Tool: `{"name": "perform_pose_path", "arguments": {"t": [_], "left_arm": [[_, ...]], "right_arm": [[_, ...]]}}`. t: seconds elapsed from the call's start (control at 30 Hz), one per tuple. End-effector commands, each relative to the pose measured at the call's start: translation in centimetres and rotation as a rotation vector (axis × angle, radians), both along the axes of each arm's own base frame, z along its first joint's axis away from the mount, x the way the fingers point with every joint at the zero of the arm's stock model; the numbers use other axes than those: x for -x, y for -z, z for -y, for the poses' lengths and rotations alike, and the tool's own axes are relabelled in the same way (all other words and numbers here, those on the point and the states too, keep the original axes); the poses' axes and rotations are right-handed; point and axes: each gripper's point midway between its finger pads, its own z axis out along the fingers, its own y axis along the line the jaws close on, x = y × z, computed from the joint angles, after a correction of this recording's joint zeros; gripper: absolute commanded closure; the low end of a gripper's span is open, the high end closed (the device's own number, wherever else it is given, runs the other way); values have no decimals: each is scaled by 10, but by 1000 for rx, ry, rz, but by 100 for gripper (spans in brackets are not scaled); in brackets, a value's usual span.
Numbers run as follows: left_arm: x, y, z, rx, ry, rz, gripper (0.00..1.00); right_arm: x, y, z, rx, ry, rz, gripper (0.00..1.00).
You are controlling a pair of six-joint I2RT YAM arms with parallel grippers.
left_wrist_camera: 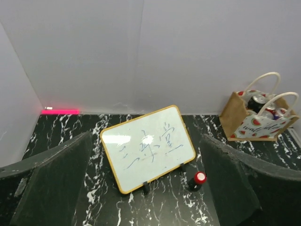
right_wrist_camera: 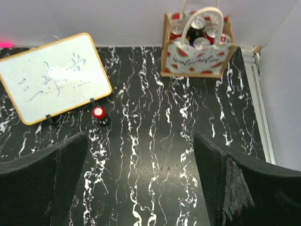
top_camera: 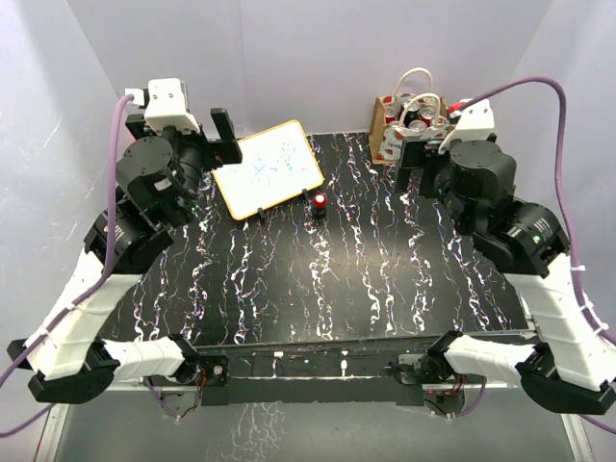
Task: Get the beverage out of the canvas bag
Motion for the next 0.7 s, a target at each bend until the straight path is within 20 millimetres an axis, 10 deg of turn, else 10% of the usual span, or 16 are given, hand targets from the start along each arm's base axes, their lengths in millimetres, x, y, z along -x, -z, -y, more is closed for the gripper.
{"name": "perform_pose_path", "arguments": {"t": [0.0, 0.43, 0.67], "left_arm": [[-5, 25, -19, 44, 39, -89, 3], [-20, 87, -69, 212, 9, -360, 3], [-30, 105, -71, 285, 24, -437, 3]], "right_arm": [[-15, 25, -2, -68, 39, -89, 2], [-109, 97, -5, -271, 183, -192, 2], [-185, 127, 26, -435, 370, -165, 2]]}}
